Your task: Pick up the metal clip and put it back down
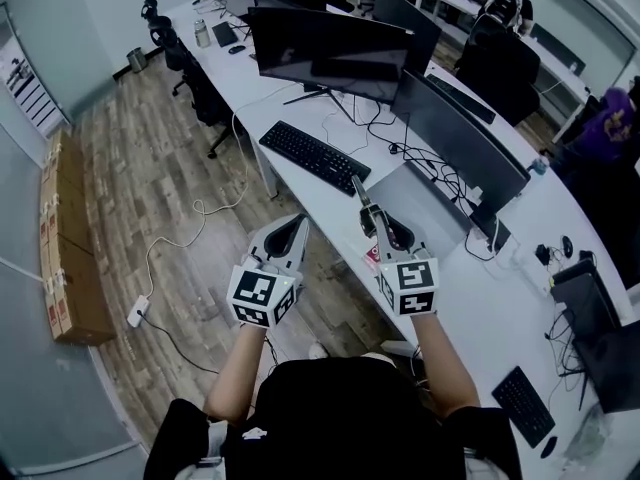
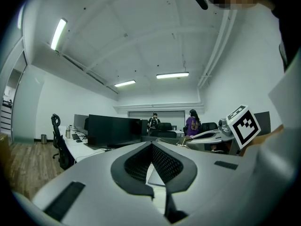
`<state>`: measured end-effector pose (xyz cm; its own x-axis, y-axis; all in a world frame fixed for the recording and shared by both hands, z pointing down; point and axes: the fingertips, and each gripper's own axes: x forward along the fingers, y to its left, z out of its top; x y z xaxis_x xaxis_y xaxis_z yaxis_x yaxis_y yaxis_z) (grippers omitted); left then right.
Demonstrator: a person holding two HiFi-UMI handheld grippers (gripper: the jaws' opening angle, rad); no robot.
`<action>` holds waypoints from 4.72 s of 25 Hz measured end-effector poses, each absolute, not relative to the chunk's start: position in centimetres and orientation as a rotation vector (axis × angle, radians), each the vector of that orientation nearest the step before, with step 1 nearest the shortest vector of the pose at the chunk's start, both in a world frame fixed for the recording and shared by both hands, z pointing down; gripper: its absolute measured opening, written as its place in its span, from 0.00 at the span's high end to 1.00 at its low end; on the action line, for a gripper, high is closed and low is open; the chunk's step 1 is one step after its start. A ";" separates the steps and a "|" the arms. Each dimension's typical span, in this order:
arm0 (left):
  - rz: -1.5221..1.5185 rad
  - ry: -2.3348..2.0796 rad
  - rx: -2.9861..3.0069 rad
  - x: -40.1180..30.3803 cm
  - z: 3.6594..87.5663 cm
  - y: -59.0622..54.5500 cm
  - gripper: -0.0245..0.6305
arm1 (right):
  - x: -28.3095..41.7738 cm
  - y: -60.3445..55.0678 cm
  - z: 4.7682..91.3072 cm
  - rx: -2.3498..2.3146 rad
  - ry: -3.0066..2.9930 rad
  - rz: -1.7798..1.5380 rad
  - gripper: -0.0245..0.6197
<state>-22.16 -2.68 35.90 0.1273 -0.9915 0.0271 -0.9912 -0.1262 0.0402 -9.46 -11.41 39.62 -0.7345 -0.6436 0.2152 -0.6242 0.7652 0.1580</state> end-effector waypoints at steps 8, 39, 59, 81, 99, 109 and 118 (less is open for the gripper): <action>-0.032 -2.070 2.273 -25.0 36.7 -1.7 0.95 | -12.7 -11.5 41.7 0.926 -2.697 -0.070 0.92; 0.035 -2.041 2.273 -31.9 38.0 -14.4 0.95 | -20.8 -24.0 41.5 0.924 -2.746 -0.043 0.92; 0.125 -1.999 2.288 -33.1 38.9 -23.0 0.95 | -22.1 -32.1 43.1 0.938 -2.720 0.016 0.92; 0.125 -1.686 2.432 -33.5 42.2 -33.2 0.95 | -21.2 -38.5 46.5 1.176 -2.551 0.110 0.92; 0.212 -1.296 2.565 -32.1 46.2 -43.8 0.95 | -20.4 -44.4 50.9 1.373 -2.330 0.250 0.92; 0.272 -1.141 2.554 -32.0 50.4 -46.7 0.95 | -21.1 -46.9 55.3 1.357 -2.220 0.324 0.92; 0.295 -1.082 2.548 -32.4 53.3 -48.4 0.95 | -22.0 -49.1 60.3 1.296 -2.165 0.369 0.92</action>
<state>-32.36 -48.41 53.26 0.6856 -0.6520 0.3239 -0.7262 -0.6440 0.2408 -21.98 -49.11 60.34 -0.3571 -0.7092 0.6079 -0.8705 0.4887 0.0588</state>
